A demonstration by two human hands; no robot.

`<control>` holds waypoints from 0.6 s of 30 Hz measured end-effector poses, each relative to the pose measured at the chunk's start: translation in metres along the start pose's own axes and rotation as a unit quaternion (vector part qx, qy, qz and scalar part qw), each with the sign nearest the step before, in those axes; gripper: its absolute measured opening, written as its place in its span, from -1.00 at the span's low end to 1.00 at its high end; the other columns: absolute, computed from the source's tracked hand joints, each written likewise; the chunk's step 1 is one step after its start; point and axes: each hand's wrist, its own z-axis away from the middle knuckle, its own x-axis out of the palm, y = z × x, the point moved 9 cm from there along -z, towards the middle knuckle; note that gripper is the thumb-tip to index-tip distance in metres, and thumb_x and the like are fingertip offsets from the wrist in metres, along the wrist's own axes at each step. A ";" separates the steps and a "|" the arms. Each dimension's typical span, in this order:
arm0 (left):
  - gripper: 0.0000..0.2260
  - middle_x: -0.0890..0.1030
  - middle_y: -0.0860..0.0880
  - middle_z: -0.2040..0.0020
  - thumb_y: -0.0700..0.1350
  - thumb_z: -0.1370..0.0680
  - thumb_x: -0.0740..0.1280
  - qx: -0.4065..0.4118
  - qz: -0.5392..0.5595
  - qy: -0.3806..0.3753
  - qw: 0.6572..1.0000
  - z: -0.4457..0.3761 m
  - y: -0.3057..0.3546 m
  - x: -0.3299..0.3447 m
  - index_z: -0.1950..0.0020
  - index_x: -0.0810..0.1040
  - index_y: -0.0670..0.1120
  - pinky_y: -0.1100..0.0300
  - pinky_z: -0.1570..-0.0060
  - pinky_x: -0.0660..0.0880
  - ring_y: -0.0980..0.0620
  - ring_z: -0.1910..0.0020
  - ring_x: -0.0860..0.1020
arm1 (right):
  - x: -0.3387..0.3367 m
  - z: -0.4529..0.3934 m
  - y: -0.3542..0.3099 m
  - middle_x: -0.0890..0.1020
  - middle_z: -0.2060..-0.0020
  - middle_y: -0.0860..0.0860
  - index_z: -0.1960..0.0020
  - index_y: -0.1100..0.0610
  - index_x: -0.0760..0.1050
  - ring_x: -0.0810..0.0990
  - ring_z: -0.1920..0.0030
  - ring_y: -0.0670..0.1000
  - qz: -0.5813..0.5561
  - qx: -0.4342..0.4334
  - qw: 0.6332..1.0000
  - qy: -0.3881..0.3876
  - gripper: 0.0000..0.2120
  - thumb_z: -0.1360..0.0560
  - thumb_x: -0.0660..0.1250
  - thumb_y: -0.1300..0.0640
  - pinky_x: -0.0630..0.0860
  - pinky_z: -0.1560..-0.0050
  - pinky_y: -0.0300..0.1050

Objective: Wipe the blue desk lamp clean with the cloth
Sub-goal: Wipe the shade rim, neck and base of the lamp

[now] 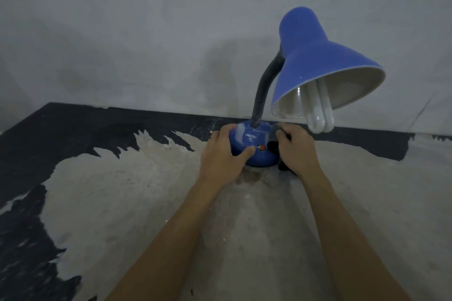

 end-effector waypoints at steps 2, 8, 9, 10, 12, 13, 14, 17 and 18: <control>-0.41 0.47 -0.03 -0.31 0.13 -0.47 0.47 -0.002 0.004 0.000 1.000 0.000 0.000 0.000 -0.42 0.36 0.04 0.07 -0.19 0.47 -0.03 -0.26 0.48 | 0.002 -0.006 -0.001 0.65 -0.12 0.19 -0.25 0.26 0.59 0.57 -0.13 0.09 -0.011 -0.008 1.000 -0.008 -0.74 -0.65 0.22 0.24 0.25 0.07 -0.47; -0.42 0.46 -0.03 -0.28 0.16 -0.47 0.46 0.004 -0.007 0.002 1.000 0.001 0.001 0.000 -0.42 0.34 0.07 0.05 -0.17 0.49 -0.04 -0.23 0.49 | 0.024 -0.036 0.006 0.64 -0.11 0.14 -0.22 0.14 0.58 0.58 -0.14 0.09 0.012 -0.025 0.992 -0.123 -0.74 -0.66 0.19 0.11 0.39 -0.06 -0.21; -0.41 0.46 -0.03 -0.28 0.17 -0.47 0.46 0.004 -0.009 0.001 1.000 0.000 0.001 0.001 -0.43 0.34 0.07 0.04 -0.17 0.49 -0.04 -0.23 0.49 | 0.029 -0.039 0.006 0.63 -0.10 0.14 -0.23 0.15 0.58 0.57 -0.10 0.07 0.018 -0.019 0.989 -0.147 -0.73 -0.67 0.17 0.09 0.38 -0.06 -0.19; -0.41 0.46 -0.03 -0.28 0.17 -0.48 0.46 0.005 -0.010 0.001 1.000 0.000 0.001 0.000 -0.43 0.34 0.07 0.04 -0.17 0.50 -0.05 -0.23 0.49 | 0.032 -0.042 0.006 0.62 -0.10 0.14 -0.25 0.16 0.57 0.54 -0.06 0.04 0.025 -0.010 0.986 -0.167 -0.71 -0.68 0.16 0.08 0.36 -0.05 -0.20; -0.41 0.45 -0.03 -0.29 0.17 -0.48 0.45 0.008 -0.006 -0.002 1.000 0.000 0.002 0.001 -0.44 0.33 0.08 0.04 -0.15 0.50 -0.04 -0.23 0.49 | 0.037 -0.045 0.002 0.60 -0.18 0.14 -0.33 0.15 0.53 0.52 -0.12 0.06 0.035 -0.007 0.981 -0.189 -0.67 -0.69 0.14 0.05 0.33 -0.11 -0.21; -0.40 0.45 -0.02 -0.29 0.16 -0.48 0.45 0.007 -0.003 -0.004 1.000 0.000 0.002 0.001 -0.45 0.32 0.08 0.04 -0.15 0.50 -0.04 -0.24 0.49 | 0.038 -0.047 0.000 0.59 -0.24 0.14 -0.36 0.14 0.51 0.52 -0.21 0.10 0.034 -0.008 0.981 -0.192 -0.66 -0.69 0.14 0.04 0.31 -0.16 -0.21; -0.39 0.44 -0.02 -0.30 0.17 -0.48 0.45 0.006 0.001 -0.006 1.000 0.000 0.001 0.001 -0.46 0.32 0.08 0.03 -0.16 0.51 -0.05 -0.24 0.49 | 0.039 -0.048 -0.001 0.57 -0.28 0.14 -0.38 0.13 0.50 0.51 -0.26 0.12 0.031 -0.008 0.981 -0.192 -0.66 -0.69 0.14 0.04 0.30 -0.18 -0.20; -0.34 0.43 -0.03 -0.35 0.18 -0.47 0.46 -0.002 0.010 -0.016 1.000 -0.001 -0.001 0.002 -0.49 0.28 0.07 -0.03 -0.22 0.51 -0.05 -0.29 0.48 | 0.038 -0.047 0.000 0.58 -0.21 0.13 -0.35 0.15 0.52 0.52 -0.19 0.08 0.038 -0.015 0.981 -0.187 -0.67 -0.69 0.13 0.06 0.29 -0.11 -0.26; -0.32 0.42 -0.03 -0.36 0.18 -0.47 0.46 -0.006 0.014 -0.020 1.000 -0.001 -0.002 0.002 -0.50 0.28 0.06 -0.04 -0.23 0.50 -0.05 -0.30 0.48 | 0.038 -0.046 0.001 0.60 -0.17 0.14 -0.31 0.17 0.53 0.53 -0.15 0.08 0.042 -0.020 0.982 -0.181 -0.68 -0.69 0.14 0.07 0.31 -0.08 -0.26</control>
